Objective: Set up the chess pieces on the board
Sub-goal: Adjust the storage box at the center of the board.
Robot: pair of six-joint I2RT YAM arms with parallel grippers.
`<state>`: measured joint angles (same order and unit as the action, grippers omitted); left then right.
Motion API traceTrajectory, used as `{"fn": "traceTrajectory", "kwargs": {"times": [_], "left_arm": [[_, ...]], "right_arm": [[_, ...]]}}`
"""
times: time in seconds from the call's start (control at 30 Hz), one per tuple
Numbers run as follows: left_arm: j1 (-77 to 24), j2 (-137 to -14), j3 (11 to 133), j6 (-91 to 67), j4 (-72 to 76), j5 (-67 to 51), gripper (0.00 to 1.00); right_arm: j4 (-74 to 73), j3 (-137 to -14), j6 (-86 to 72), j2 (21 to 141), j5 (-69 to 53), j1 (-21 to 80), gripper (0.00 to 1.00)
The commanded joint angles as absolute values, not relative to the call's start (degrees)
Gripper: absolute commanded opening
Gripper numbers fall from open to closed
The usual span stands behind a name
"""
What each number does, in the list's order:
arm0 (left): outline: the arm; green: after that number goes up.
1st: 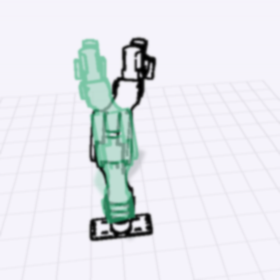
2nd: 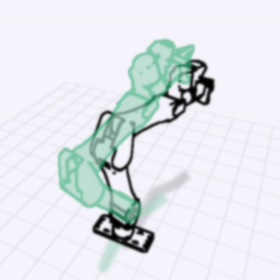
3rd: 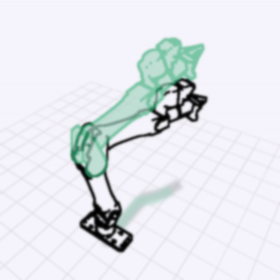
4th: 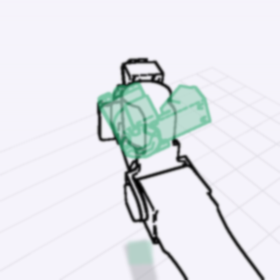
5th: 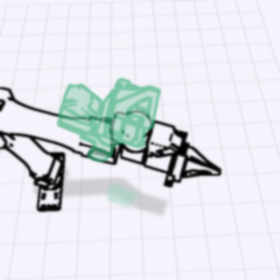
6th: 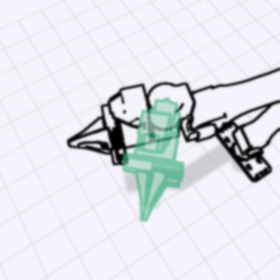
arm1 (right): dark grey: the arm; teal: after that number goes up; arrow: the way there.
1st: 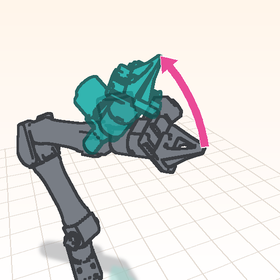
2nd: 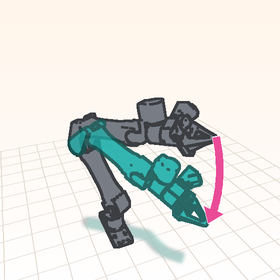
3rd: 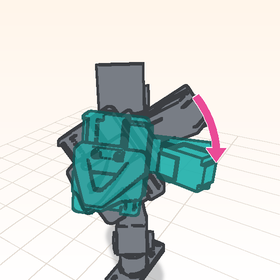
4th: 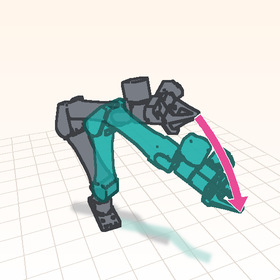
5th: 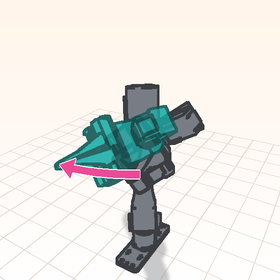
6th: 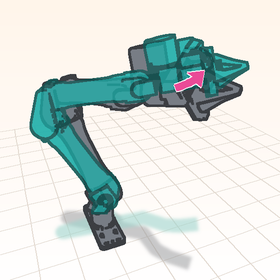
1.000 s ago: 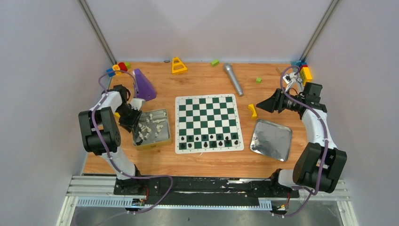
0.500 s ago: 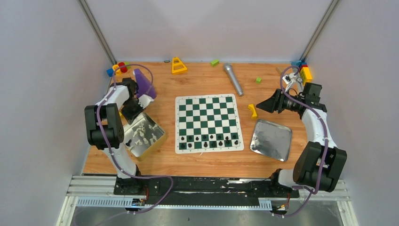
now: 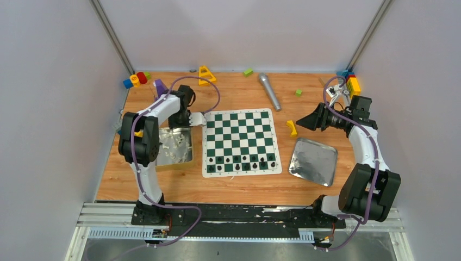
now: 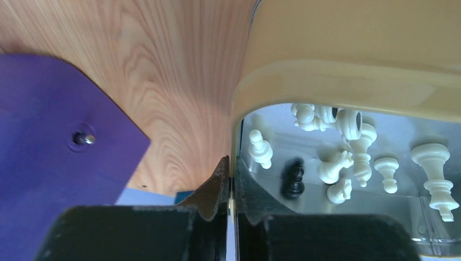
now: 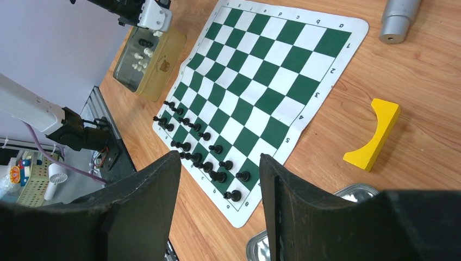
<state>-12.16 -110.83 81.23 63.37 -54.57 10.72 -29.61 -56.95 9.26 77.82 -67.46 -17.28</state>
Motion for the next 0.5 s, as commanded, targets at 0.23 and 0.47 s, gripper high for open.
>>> {"fn": "traceTrajectory", "kwargs": {"times": [0.23, 0.47], "left_arm": [[-14.83, -112.31, 87.3, 68.08, -51.81, 14.15, 0.31], [-10.46, -104.89, 85.55, 60.94, -49.81, 8.12, 0.66]], "right_arm": [[-29.16, -57.95, 11.34, 76.78, -67.9, -17.14, 0.56], [-29.31, -57.93, 11.29, 77.38, -68.68, -17.12, 0.56]]}}
